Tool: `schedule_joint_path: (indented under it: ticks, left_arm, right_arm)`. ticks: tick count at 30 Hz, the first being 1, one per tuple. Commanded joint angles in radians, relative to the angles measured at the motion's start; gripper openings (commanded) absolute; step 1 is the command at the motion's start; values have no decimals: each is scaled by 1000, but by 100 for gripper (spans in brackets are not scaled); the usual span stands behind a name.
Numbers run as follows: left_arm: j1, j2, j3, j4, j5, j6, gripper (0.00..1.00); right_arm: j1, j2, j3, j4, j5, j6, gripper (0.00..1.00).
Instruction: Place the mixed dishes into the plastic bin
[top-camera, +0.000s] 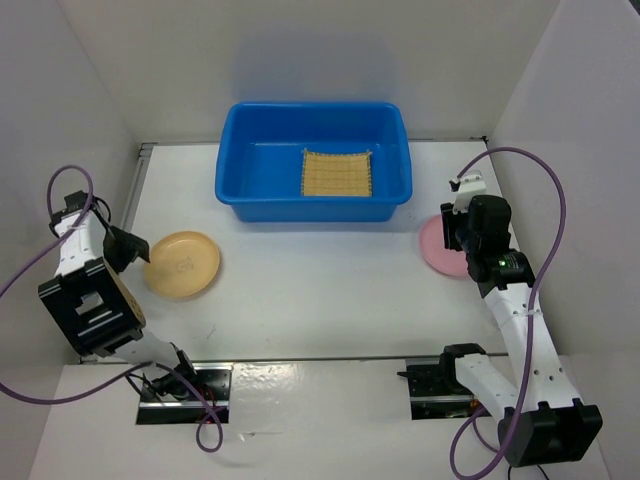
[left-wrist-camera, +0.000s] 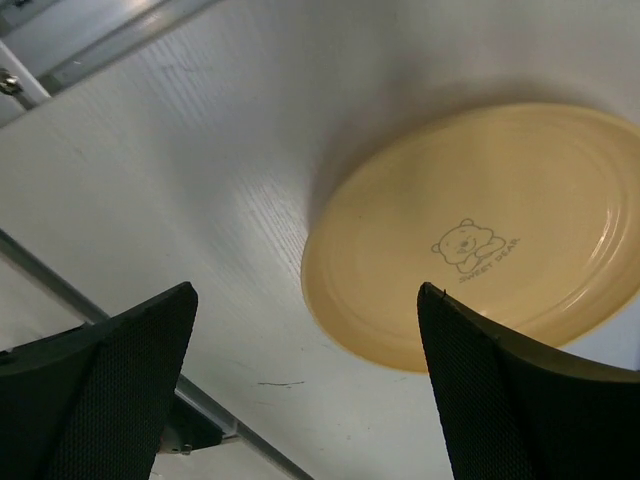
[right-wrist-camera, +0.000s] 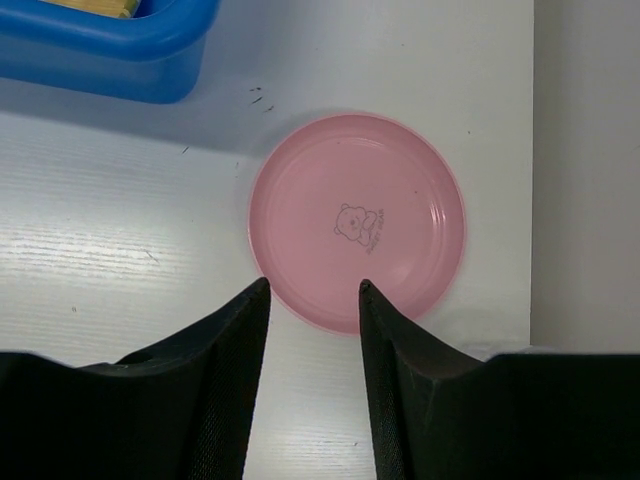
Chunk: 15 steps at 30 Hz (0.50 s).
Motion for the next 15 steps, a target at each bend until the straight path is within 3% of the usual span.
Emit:
schedule_joint_path:
  ticks: [1, 7, 10, 13, 15]
  left_arm:
    - [7, 20, -65, 87, 101, 13, 97]
    - [7, 105, -144, 184, 197, -7, 95]
    - [7, 154, -153, 194, 207, -7, 87]
    - [7, 177, -162, 204, 198, -16, 86]
    - [7, 197, -162, 204, 198, -16, 67]
  right_arm:
    - [8, -12, -4, 36, -3, -7, 47]
    - [8, -12, -4, 36, -3, -7, 47]
    - [8, -12, -4, 36, -3, -7, 47]
    - [8, -12, -4, 36, -3, -16, 48]
    - [8, -12, -4, 36, -3, -16, 48]
